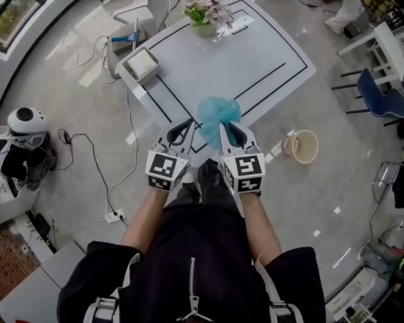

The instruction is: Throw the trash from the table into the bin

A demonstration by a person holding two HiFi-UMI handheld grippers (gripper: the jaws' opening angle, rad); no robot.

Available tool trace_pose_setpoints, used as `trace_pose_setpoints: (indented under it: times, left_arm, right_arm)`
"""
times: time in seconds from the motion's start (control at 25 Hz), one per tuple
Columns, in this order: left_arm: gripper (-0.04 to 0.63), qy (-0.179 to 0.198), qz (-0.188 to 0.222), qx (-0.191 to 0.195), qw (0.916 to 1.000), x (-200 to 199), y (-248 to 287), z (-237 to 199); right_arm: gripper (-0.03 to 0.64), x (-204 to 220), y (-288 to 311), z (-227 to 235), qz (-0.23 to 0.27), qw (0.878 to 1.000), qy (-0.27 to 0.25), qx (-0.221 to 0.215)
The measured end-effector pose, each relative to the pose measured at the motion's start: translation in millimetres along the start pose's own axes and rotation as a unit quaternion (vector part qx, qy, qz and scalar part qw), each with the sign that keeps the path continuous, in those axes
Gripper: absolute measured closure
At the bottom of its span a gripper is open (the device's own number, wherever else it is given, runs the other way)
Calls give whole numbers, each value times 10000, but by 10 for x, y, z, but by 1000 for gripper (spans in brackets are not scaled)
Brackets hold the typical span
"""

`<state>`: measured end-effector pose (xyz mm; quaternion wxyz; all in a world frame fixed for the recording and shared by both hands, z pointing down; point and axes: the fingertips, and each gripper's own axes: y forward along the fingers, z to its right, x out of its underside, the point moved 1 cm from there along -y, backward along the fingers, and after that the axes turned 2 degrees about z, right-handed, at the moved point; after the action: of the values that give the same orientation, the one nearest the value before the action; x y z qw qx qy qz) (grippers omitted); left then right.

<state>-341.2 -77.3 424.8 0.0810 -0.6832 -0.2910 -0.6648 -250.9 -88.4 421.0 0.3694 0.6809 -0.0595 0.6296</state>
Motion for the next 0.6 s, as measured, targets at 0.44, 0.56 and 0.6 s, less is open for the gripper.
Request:
trace_pose_setpoints:
  times: [0.44,0.56,0.6]
  left_arm:
    - [591,162,292,546,9979,118,-773,454]
    - [591,178,318,727,9967,141,-851,607]
    - [591,188,320,796,9961,145,-864,664]
  right_arm:
    - [594,185,-739,-701,295,9983,65,495]
    - [592,255,-925,-778,311,9974,100,643]
    - [592,279,-986,-788,306,9970,111,697]
